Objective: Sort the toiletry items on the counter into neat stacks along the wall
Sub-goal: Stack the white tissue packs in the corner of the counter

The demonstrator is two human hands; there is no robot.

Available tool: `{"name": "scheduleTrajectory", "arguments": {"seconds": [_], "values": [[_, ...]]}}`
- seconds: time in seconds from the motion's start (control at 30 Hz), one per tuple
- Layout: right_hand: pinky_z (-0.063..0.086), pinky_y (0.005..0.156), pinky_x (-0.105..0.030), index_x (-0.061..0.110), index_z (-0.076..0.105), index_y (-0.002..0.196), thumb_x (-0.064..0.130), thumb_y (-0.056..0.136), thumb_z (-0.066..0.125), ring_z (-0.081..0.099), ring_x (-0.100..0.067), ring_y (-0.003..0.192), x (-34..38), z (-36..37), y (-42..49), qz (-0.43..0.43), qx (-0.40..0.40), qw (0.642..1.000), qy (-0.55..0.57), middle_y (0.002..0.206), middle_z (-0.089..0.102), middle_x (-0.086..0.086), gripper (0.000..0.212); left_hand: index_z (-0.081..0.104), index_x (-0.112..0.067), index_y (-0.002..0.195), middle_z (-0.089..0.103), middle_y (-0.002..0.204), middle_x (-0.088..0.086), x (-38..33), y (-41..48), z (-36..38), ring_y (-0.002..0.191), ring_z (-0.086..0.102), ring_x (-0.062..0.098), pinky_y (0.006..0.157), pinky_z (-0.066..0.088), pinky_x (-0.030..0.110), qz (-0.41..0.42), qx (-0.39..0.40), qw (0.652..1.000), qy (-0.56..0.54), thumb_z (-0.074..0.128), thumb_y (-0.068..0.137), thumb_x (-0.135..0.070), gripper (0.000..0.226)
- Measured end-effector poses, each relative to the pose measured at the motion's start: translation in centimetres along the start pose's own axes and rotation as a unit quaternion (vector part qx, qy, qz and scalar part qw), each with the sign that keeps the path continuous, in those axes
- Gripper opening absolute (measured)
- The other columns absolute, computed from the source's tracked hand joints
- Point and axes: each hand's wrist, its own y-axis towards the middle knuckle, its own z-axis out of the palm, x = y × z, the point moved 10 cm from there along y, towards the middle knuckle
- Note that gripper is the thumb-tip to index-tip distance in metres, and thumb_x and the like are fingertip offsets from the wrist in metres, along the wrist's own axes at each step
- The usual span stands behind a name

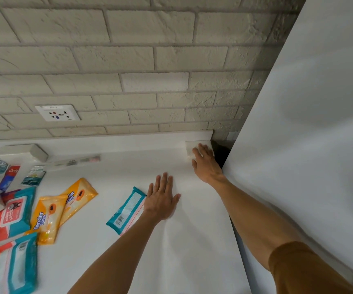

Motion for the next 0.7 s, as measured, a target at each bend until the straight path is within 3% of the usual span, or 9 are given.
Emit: {"name": "scheduleTrajectory", "arguments": {"seconds": [0.1,0.27,0.4,0.7], "values": [[0.015,0.131,-0.049,0.018,0.029,0.159,0.033,0.110,0.043,0.011,-0.034,0.161,-0.1,-0.2,0.1,-0.001,0.012,1.000,0.011,0.173,0.017,-0.011,0.053,-0.021,-0.024,0.160,-0.036,0.164,-0.004,0.1,0.0,-0.1,0.152,-0.030,0.024,0.127,-0.006,0.049,0.003,-0.004,1.000,-0.001,0.008,0.103,-0.065,0.076],[0.001,0.132,-0.045,0.019,0.012,0.168,0.039,0.113,0.031,-0.003,-0.027,0.162,0.8,-1.3,-0.8,0.010,0.017,0.999,0.025,0.176,0.000,-0.006,0.061,-0.014,-0.021,0.162,-0.026,0.168,-0.002,0.0,-0.4,-0.9,0.154,-0.024,0.021,0.129,-0.002,0.046,0.008,-0.032,0.999,-0.014,0.010,0.105,-0.060,0.073],[0.000,0.132,-0.043,0.015,0.012,0.168,0.040,0.113,0.031,0.000,-0.025,0.162,3.3,-3.0,-2.6,0.009,-0.013,0.999,0.045,0.176,0.002,-0.007,0.064,-0.007,-0.021,0.164,-0.020,0.169,-0.003,0.7,-1.4,-3.1,0.156,-0.017,0.019,0.128,-0.005,0.041,0.001,-0.070,0.997,-0.022,0.008,0.107,-0.057,0.069],[0.016,0.131,-0.040,0.010,0.028,0.164,0.037,0.111,0.041,0.018,-0.026,0.161,13.9,-4.6,-8.3,-0.048,-0.054,0.989,0.127,0.172,0.022,-0.009,0.061,0.028,-0.016,0.160,0.031,0.166,0.004,7.5,-10.6,-10.6,0.156,0.021,0.022,0.125,0.019,0.035,-0.061,-0.185,0.978,-0.068,0.033,0.108,-0.049,0.062]]}}
